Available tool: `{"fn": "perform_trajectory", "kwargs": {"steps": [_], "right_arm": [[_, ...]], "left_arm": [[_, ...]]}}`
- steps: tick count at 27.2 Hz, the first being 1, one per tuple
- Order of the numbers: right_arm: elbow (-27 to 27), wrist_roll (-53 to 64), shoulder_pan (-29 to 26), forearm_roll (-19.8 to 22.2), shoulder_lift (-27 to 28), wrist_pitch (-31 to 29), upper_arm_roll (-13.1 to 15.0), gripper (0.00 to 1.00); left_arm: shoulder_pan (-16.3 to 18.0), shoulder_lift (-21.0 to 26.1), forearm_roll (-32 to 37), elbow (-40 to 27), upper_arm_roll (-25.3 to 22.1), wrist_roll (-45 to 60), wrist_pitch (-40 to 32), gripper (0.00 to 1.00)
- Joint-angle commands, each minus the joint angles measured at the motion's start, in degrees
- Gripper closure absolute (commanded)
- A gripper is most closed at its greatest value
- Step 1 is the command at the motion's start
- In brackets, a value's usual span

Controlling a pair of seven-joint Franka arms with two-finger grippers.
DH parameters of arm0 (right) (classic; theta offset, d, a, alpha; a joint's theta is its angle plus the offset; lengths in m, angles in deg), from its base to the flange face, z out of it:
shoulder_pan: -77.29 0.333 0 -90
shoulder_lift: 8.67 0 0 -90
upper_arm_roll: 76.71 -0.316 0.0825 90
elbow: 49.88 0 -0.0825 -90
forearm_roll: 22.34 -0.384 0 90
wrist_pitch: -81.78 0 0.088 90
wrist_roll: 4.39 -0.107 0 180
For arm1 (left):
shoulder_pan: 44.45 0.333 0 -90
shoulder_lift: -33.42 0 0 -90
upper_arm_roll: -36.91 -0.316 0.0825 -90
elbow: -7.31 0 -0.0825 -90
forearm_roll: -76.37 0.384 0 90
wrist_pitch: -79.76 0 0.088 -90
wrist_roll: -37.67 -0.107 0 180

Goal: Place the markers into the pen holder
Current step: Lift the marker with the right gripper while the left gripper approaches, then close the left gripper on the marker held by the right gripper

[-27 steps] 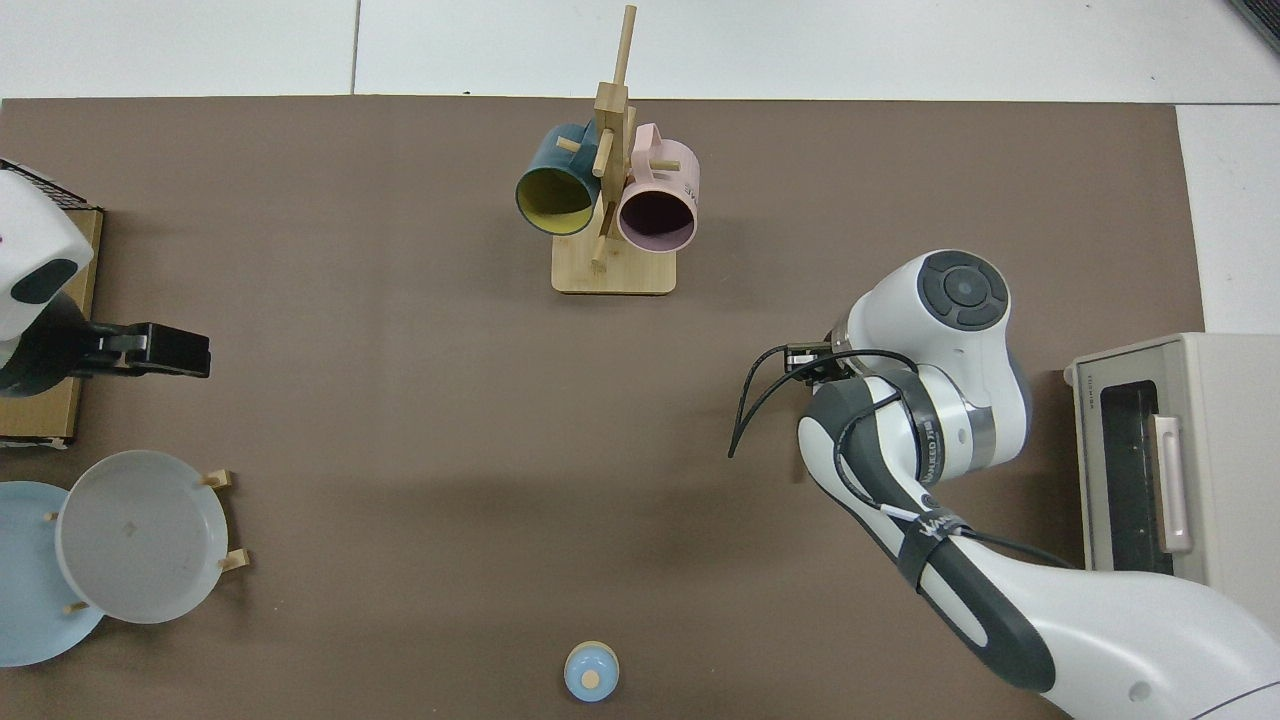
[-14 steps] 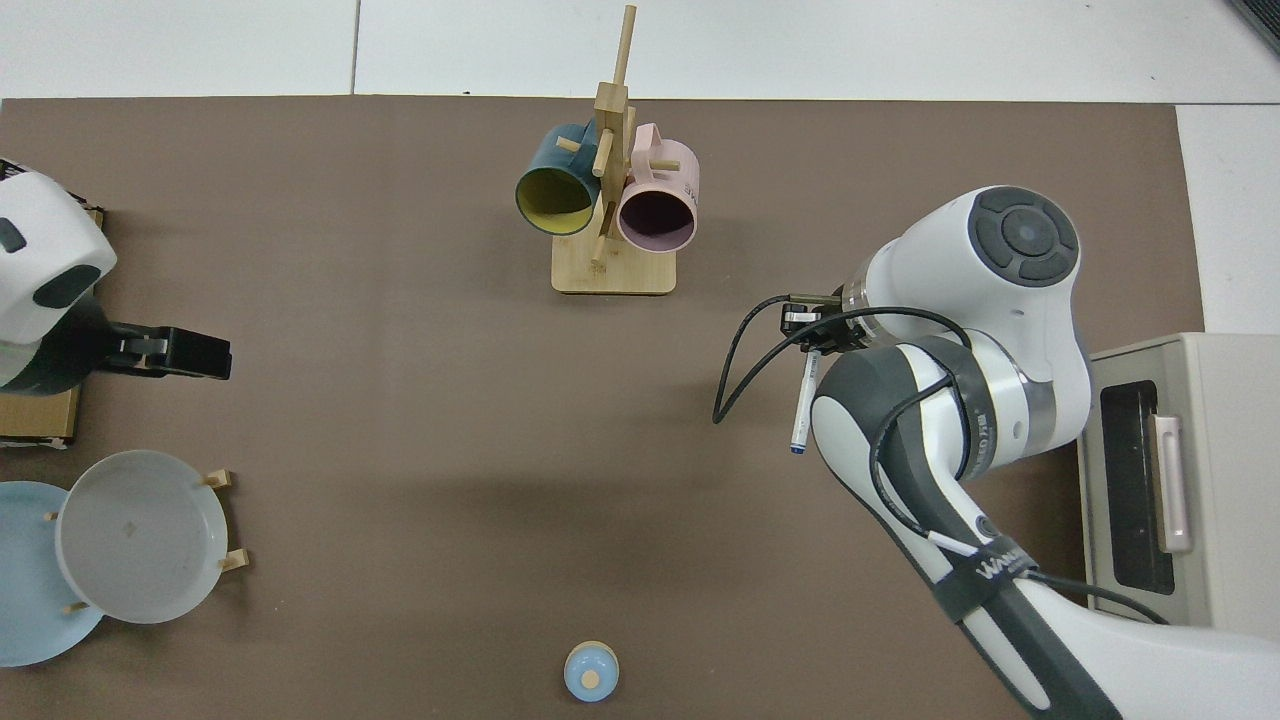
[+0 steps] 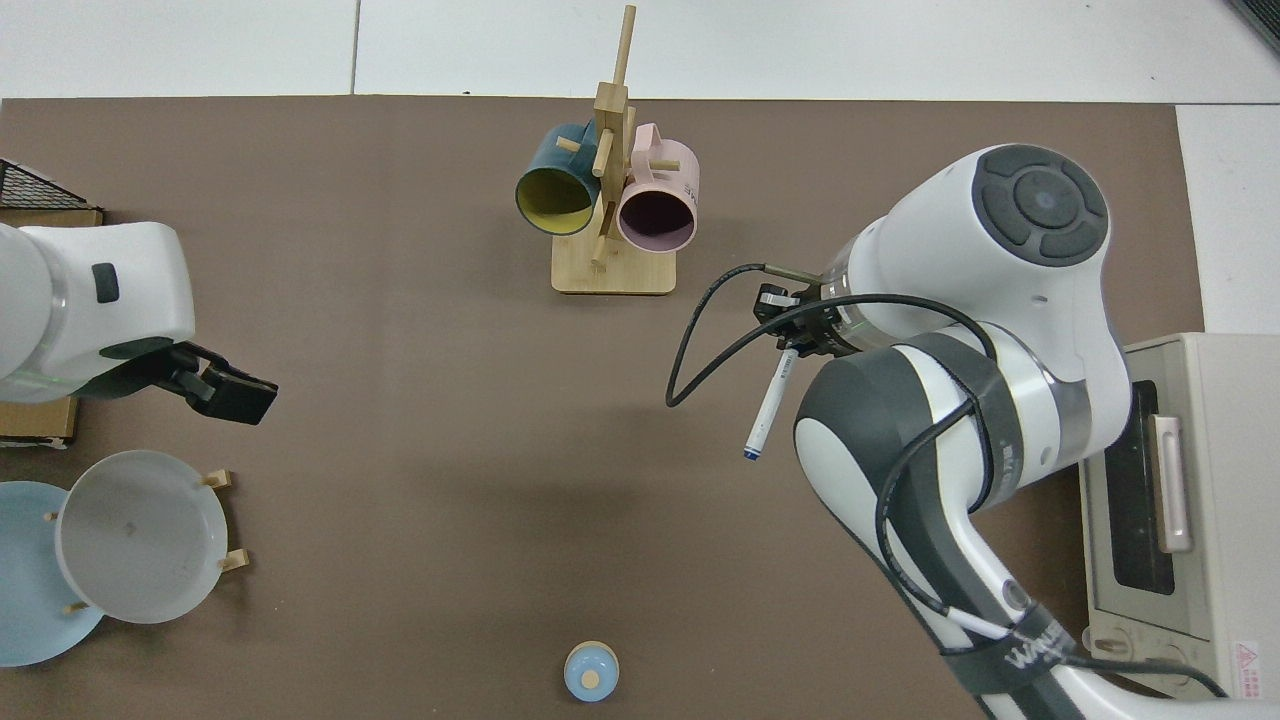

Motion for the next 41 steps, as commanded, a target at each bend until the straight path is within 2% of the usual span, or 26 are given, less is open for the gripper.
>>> {"fn": "perform_trajectory", "kwargs": {"steps": [1, 4, 13, 18, 22, 25, 28, 31, 34, 41], "right_arm": [[-3.3, -9.1, 2.3, -2.1, 0.2, 4.2, 0.0, 1.00], [-4.5, -15.0, 2.8, -2.9, 0.2, 4.3, -0.1, 1.00], [-7.1, -30.0, 6.3, -5.2, 0.7, 2.9, -0.1, 1.00], [-7.1, -32.4, 7.8, -5.3, 0.7, 0.7, 0.0, 1.00], [-7.1, -35.3, 7.9, -6.4, 0.8, -0.7, -0.1, 1.00], [-7.0, -35.8, 8.5, -6.8, 0.8, -1.7, -0.1, 1.00], [-7.0, -35.8, 8.7, -6.9, 0.9, -1.7, 0.0, 1.00], [-6.8, -35.8, 8.7, -7.0, 0.8, -1.6, -0.1, 1.00], [-6.6, -35.8, 8.9, -7.2, 0.7, -1.6, -0.1, 1.00], [-5.8, -35.8, 9.2, -7.3, 0.3, -1.1, -0.1, 1.00]], "left_arm": [[-1.3, -1.4, -0.7, -1.4, -0.5, -11.5, -0.2, 0.00], [-1.4, -1.4, -1.7, -1.6, -0.1, -16.9, -0.3, 0.00], [-1.4, -2.9, -12.2, -4.7, 0.0, -22.5, 0.7, 0.00], [-1.8, -4.2, -18.1, -6.6, 1.1, -22.6, 2.9, 0.00], [-2.1, -7.1, -23.1, -11.4, 2.3, -22.7, 7.0, 0.00], [-4.0, -11.1, -27.8, -17.5, 2.9, -22.8, 12.9, 0.00], [-7.9, -13.7, -28.6, -22.3, 3.9, -22.2, 19.6, 0.00], [-11.3, -13.8, -29.4, -23.6, 3.9, -22.1, 22.7, 0.00], [-13.3, -13.2, -29.7, -24.3, 4.2, -22.1, 25.4, 0.00], [-15.2, -11.6, -32.7, -24.7, 4.4, -21.9, 28.1, 0.00]]}}
